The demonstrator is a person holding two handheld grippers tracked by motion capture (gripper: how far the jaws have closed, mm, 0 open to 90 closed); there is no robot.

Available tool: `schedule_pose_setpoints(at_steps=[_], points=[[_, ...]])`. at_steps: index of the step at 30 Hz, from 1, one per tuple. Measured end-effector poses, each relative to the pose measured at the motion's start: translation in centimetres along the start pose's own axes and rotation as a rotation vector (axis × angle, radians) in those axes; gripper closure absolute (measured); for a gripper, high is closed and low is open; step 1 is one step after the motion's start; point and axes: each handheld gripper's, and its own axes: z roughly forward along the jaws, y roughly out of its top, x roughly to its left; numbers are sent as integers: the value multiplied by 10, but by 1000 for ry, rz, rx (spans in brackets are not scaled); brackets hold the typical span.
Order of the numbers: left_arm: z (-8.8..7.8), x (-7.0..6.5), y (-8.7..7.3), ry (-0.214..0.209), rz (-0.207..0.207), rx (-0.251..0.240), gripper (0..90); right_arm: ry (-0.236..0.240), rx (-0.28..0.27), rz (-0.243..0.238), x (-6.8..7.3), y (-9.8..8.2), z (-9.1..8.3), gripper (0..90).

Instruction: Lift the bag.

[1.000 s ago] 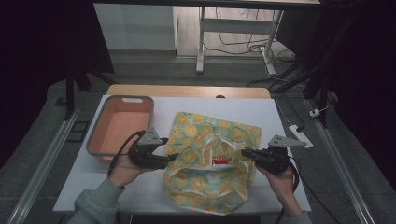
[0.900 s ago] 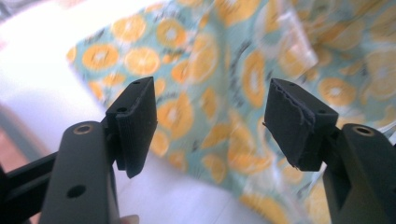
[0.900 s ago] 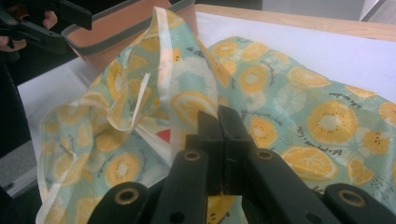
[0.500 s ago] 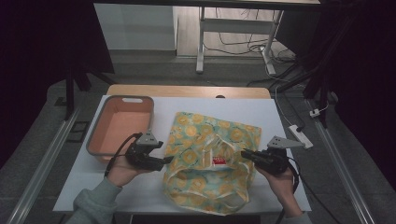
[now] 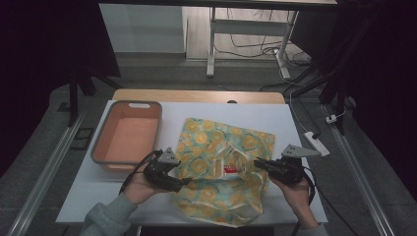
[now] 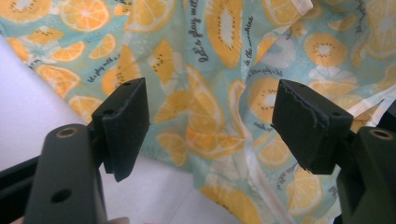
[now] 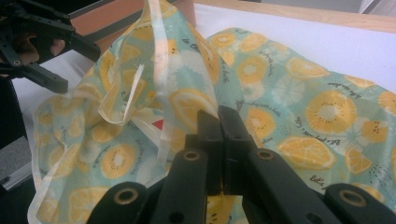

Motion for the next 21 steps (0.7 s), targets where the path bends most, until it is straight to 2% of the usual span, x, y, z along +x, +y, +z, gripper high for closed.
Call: schedule_pose_setpoints(at_steps=[2,5,8,11,12,14,16,17,19,20,21], points=[[5,-2,0,2,11,19,259,2,0,-2,1,0,0,882],[11,-3,0,10,1,29,260,-4,6,-7,1,0,1,882],[20,-7,-2,19,9,51,270,-4,5,-6,0,-1,0,882],[31,-8,-3,48,9,79,334,-6,2,-6,0,0,-1,882],[33,-7,-4,60,6,84,384,-6,3,-5,-1,0,-1,882],[34,-5,-6,48,2,93,582,-7,4,-3,-1,-1,-1,881],[27,-4,-6,26,-2,70,760,-10,3,-2,-2,-2,-2,878],[22,-3,-6,12,-8,53,821,-14,4,-1,-2,-2,-3,872],[12,-3,-5,-1,-12,25,871,-19,11,-2,-3,-4,-6,846],[7,-2,-4,-12,-16,12,874,-22,12,-4,-3,-4,-7,793],[3,-1,-5,-22,-25,-6,875,-26,17,-2,-2,-5,-9,686]])
